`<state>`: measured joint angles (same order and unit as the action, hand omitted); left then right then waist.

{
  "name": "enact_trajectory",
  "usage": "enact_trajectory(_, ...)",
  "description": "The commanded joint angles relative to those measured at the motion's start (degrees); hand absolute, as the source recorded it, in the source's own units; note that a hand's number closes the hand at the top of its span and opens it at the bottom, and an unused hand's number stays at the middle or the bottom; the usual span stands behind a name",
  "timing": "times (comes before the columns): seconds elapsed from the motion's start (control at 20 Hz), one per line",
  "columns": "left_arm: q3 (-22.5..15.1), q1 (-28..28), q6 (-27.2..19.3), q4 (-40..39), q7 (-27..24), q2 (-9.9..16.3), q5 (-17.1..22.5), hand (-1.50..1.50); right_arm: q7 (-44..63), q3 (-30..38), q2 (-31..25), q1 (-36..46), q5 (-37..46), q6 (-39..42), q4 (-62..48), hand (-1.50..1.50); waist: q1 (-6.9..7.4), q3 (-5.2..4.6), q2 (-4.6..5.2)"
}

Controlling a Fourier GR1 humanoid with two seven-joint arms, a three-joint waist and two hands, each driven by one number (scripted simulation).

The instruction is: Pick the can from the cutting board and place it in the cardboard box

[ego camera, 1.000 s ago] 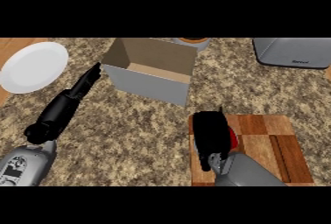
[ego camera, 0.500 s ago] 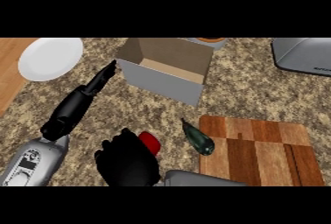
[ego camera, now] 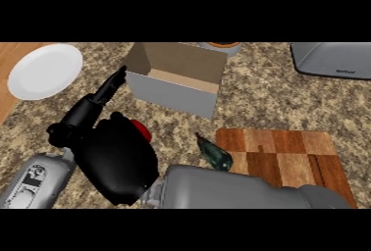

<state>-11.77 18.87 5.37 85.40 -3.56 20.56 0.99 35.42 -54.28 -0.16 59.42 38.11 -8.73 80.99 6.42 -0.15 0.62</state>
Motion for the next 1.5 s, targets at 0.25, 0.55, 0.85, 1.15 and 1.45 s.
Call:
enact_trajectory(0.25, 1.11, -2.03, -0.22, 1.16, -0.3, 0.42, -0.35, 0.0, 8.66, 8.63, 0.16, 14.16, -7.35, -12.69, -15.13, 1.5, -1.21, -0.02, -0.14)
enact_trajectory(0.55, 2.98, 0.09, 0.5, -2.8, -2.69, 0.72, -0.93, 0.0, 2.49, 11.0, 0.16, 20.97, -13.7, -15.68, -29.9, 1.5, -2.25, -0.04, 0.34)
enact_trajectory(0.85, 1.89, -0.63, 0.07, -0.51, -1.06, -0.43, -1.51, 0.0, -5.3, 12.95, 0.16, 24.14, -17.75, -3.01, -43.47, 1.5, -2.04, -0.05, 0.62)
enact_trajectory(1.15, 2.23, -0.64, -0.65, 0.05, 0.99, -0.86, -2.0, 0.0, -16.23, 16.13, 0.15, 22.94, -20.44, 7.89, -54.61, 1.5, -3.17, 0.06, 0.7)
enact_trajectory(1.45, 2.67, -1.6, 0.17, -0.72, -1.14, -0.75, -2.3, 0.0, -20.71, 16.28, 0.16, 24.42, -20.36, 16.67, -63.66, 1.5, -2.91, 0.05, 0.62)
